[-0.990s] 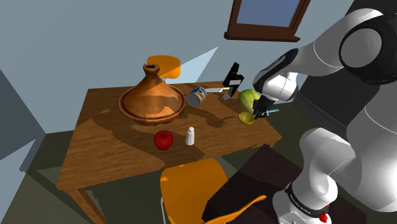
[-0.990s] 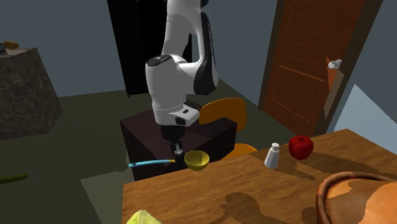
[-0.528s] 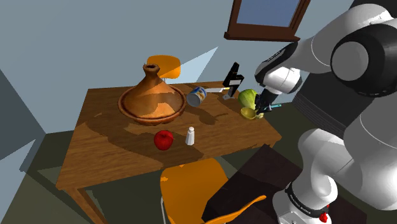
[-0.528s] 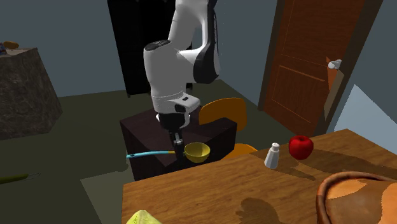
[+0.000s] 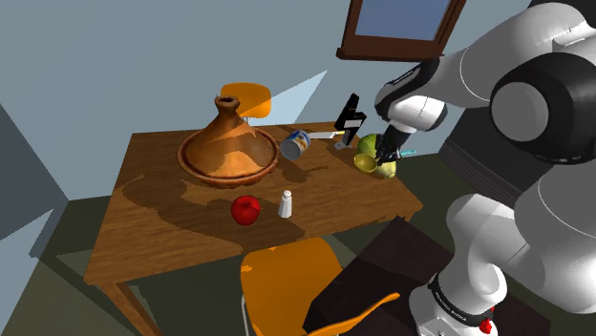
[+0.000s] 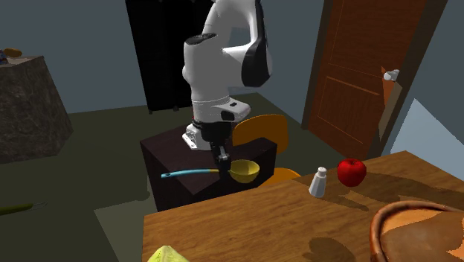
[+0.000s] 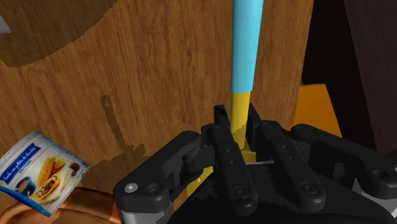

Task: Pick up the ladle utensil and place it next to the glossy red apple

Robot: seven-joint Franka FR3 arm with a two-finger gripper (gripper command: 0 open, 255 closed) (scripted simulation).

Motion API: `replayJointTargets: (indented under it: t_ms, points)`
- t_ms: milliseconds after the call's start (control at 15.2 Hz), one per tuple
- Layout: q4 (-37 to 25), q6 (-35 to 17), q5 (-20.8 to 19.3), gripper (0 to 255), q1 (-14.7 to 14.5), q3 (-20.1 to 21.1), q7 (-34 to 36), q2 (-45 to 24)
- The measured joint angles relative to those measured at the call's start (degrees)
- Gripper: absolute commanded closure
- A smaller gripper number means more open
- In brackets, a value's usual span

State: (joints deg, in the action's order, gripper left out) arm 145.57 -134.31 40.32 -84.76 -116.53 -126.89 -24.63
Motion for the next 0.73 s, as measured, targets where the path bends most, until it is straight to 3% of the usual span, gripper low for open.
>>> replayJointTargets:
  t_ms: [330, 528, 726]
  points:
    - [-2.3, -0.6, 1.2, 255, -1.7, 6.6, 7.8, -0.5]
    - [-5.2, -1.0, 0.6, 255, 0.0, 12.2, 12.7, 0.3]
    - [-7.5, -0.5, 0.9, 255, -0.1, 16.2, 17.3, -0.6]
